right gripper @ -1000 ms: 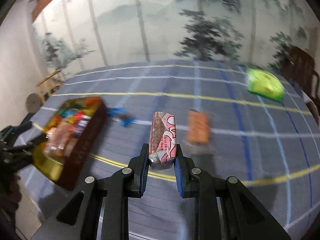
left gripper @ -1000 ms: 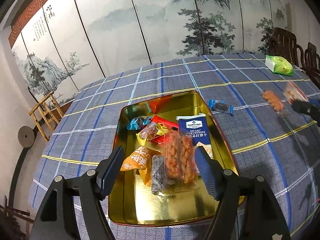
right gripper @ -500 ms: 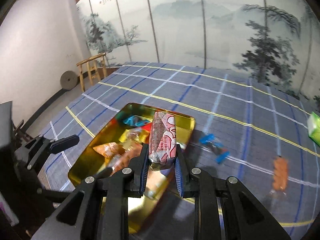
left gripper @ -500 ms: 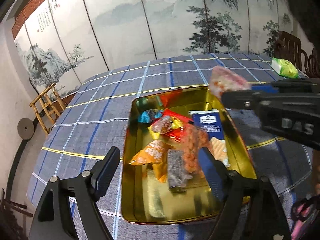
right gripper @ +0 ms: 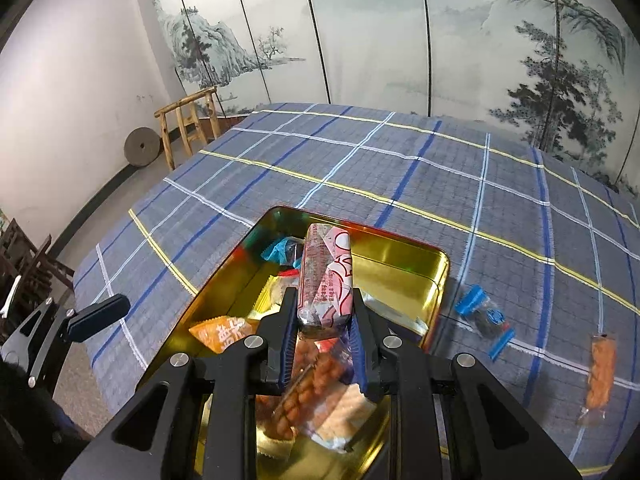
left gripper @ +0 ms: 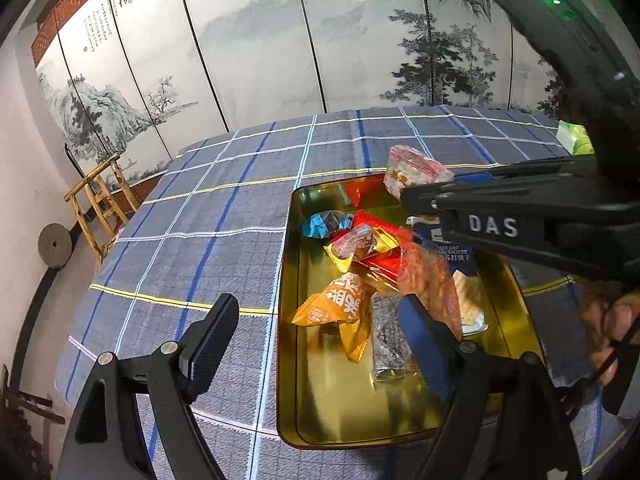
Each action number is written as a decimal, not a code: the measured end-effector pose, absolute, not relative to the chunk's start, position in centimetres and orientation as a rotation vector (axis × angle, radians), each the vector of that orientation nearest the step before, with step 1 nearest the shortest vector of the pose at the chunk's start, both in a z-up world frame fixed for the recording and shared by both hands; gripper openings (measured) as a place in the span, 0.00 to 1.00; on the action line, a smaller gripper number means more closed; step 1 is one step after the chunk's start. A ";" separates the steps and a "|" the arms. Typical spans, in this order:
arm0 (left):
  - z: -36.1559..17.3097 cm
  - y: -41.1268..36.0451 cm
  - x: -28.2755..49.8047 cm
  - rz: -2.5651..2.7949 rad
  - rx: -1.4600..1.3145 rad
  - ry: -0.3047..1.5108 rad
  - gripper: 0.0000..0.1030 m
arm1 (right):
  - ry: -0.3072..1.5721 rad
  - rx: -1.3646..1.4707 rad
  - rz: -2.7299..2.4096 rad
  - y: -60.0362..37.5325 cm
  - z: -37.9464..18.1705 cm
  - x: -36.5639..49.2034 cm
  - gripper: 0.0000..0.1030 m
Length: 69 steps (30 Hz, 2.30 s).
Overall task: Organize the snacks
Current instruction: 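Carry the pink-and-white snack into the gold tin and open the right tool, then grasp the blue-wrapped round candy beside the tin with the right tool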
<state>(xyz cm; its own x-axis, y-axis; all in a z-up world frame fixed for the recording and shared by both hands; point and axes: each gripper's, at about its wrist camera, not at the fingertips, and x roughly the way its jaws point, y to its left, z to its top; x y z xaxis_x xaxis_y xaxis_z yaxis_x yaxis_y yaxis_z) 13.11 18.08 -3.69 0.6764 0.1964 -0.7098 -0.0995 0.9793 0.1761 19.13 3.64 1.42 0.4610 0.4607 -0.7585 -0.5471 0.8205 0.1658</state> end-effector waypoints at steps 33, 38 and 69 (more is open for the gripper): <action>-3.9 17.8 13.1 0.162 0.130 0.831 0.79 | 0.927 0.074 0.330 -0.2 -2.1 25.3 0.30; -3.8 17.6 13.0 0.154 0.134 0.831 0.79 | 0.956 0.072 0.314 0.5 -3.6 26.8 0.36; 0.0 7.0 15.8 -0.157 0.156 0.854 0.79 | 0.905 0.002 0.151 -18.3 -3.0 20.2 0.23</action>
<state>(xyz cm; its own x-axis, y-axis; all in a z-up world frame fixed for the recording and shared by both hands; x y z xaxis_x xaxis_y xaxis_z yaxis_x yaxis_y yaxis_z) 15.82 6.97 0.01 0.6467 -0.0747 -0.7591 0.1992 0.9772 0.0735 20.16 -18.33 -2.97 0.6076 0.1316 -0.7833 -0.1299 0.9894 0.0655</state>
